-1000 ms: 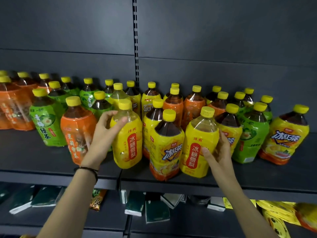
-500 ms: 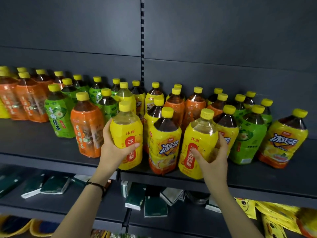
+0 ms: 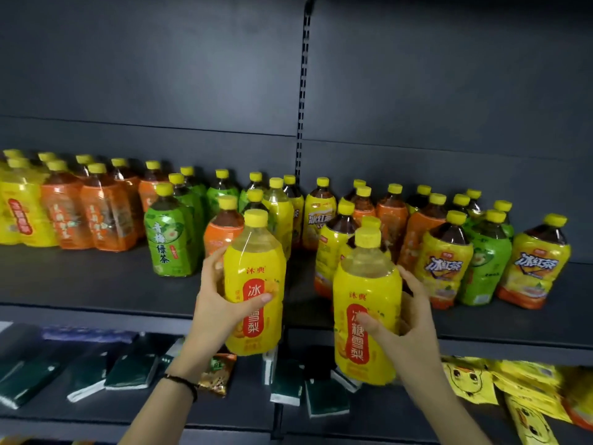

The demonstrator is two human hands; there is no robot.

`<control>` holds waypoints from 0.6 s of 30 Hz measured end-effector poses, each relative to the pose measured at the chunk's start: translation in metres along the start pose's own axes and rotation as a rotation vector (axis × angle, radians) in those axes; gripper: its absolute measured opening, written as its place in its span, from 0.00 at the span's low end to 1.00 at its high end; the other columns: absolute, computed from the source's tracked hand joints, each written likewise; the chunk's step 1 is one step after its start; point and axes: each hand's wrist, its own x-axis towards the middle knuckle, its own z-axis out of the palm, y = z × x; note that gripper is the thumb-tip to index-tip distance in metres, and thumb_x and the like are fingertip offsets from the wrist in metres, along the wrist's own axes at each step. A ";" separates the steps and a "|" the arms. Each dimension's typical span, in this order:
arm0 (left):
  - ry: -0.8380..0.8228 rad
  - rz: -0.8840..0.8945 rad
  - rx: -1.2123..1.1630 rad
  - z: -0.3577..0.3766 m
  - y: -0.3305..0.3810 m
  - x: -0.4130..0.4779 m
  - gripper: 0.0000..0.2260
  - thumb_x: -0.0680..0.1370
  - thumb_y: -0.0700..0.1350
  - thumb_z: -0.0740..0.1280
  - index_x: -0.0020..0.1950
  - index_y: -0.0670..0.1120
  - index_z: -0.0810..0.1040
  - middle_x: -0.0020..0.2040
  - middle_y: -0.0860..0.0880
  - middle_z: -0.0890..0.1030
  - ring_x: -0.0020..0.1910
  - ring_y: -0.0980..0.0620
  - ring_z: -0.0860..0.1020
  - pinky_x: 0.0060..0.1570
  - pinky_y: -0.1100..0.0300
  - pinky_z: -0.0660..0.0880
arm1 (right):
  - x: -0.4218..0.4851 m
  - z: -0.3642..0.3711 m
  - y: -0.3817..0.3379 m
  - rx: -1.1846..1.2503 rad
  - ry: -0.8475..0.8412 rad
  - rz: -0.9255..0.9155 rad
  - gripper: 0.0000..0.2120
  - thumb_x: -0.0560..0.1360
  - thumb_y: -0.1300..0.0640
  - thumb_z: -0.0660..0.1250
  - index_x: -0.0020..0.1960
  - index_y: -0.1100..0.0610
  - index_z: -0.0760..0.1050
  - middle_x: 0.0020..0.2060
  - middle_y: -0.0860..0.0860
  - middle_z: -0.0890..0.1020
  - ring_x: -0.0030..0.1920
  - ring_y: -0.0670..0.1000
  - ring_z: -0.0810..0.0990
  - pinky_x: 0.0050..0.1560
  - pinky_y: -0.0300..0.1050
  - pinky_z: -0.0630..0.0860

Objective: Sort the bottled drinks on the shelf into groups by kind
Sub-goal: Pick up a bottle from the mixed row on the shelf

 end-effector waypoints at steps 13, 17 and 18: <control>0.165 -0.066 0.026 -0.272 0.027 -0.049 0.39 0.53 0.51 0.80 0.59 0.69 0.70 0.52 0.55 0.82 0.48 0.51 0.83 0.37 0.58 0.80 | -0.050 0.273 -0.057 0.201 -0.212 0.000 0.40 0.57 0.39 0.78 0.65 0.29 0.64 0.63 0.38 0.73 0.62 0.43 0.75 0.59 0.56 0.77; 0.277 -0.101 0.059 -0.337 0.016 -0.051 0.41 0.52 0.55 0.80 0.62 0.66 0.67 0.52 0.50 0.82 0.46 0.51 0.84 0.37 0.57 0.81 | -0.051 0.349 -0.059 0.248 -0.322 0.032 0.39 0.60 0.43 0.80 0.64 0.29 0.63 0.62 0.41 0.75 0.60 0.46 0.77 0.57 0.57 0.78; 0.296 -0.102 0.070 -0.350 0.013 -0.048 0.41 0.53 0.54 0.80 0.62 0.65 0.67 0.52 0.49 0.82 0.46 0.51 0.83 0.36 0.58 0.81 | -0.049 0.367 -0.059 0.252 -0.342 0.031 0.40 0.59 0.42 0.79 0.65 0.29 0.63 0.63 0.42 0.75 0.61 0.46 0.77 0.57 0.58 0.78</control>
